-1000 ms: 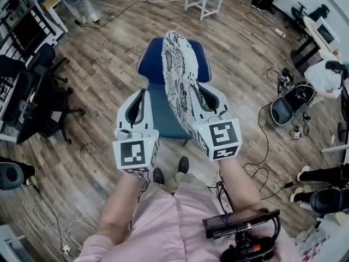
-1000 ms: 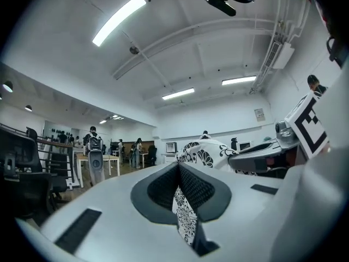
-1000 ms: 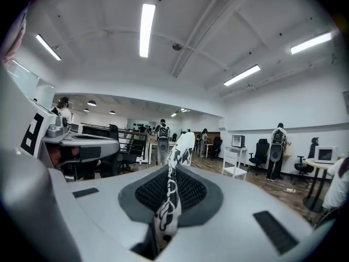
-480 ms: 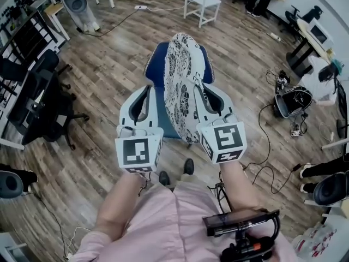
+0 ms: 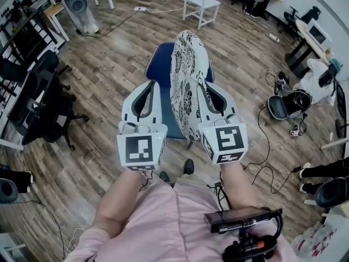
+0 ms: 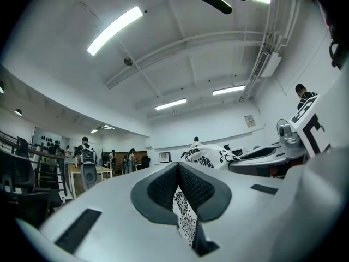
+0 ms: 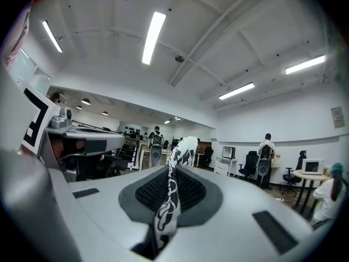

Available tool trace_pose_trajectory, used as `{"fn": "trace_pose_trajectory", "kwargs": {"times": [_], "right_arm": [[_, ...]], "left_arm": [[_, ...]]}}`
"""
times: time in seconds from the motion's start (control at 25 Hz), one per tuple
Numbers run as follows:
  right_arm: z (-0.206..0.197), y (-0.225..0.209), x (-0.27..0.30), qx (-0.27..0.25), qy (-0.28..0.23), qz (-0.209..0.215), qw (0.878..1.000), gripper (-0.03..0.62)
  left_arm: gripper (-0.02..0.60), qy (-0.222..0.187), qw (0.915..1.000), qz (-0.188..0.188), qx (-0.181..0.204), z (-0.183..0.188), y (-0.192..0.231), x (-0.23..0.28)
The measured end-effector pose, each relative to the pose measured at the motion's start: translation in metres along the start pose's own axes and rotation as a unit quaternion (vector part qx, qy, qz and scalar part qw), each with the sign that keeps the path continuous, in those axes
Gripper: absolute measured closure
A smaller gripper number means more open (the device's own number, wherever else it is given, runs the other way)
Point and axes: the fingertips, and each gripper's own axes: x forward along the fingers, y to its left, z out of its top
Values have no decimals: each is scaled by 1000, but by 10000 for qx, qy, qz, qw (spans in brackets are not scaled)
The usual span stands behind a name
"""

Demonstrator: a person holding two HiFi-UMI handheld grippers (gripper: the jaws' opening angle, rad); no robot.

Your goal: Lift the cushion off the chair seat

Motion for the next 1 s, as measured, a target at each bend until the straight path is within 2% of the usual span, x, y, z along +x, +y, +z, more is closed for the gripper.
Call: {"fn": "trace_pose_trajectory", "kwargs": {"times": [1.0], "right_arm": [[6, 9, 19, -109, -83, -5, 9999, 571]], "left_arm": [[571, -39, 10000, -72, 23, -4, 15, 12]]}}
